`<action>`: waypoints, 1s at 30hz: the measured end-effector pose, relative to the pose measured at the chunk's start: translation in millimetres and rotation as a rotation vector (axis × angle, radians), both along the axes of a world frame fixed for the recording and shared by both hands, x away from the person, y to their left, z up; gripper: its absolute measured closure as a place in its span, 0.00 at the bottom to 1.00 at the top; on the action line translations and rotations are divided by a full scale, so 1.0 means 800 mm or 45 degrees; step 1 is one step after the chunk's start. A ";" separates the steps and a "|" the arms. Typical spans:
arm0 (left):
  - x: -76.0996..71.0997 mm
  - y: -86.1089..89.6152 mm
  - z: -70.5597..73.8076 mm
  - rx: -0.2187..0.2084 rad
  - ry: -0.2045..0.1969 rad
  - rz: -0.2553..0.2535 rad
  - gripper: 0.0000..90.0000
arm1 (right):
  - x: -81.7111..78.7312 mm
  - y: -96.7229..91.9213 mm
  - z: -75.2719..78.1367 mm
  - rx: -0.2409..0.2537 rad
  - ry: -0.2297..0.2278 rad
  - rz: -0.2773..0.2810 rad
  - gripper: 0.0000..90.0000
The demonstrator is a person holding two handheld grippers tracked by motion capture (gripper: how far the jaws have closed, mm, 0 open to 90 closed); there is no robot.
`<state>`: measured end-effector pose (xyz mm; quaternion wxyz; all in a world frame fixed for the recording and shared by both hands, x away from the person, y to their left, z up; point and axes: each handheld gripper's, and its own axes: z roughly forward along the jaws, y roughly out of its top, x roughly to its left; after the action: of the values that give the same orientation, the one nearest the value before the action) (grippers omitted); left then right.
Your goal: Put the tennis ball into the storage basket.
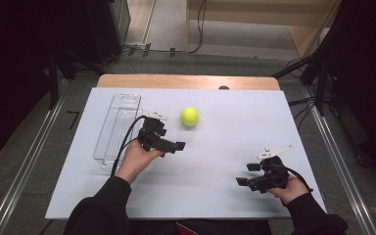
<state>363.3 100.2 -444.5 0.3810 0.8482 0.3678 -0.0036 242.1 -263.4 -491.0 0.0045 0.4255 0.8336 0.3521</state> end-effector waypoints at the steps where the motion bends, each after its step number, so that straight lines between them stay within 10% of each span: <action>1: 0.001 -0.001 0.000 0.002 -0.002 -0.003 0.01 | 0.000 0.001 0.000 -0.002 0.001 0.002 0.24; 30: 0.059 -0.036 0.024 0.052 -0.007 -0.037 0.01 | -0.005 0.000 -0.001 -0.017 -0.003 0.007 0.24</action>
<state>410.8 71.1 -425.4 0.3645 0.8611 0.3545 0.0009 238.4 -263.1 -491.5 0.0074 0.4228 0.8371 0.3472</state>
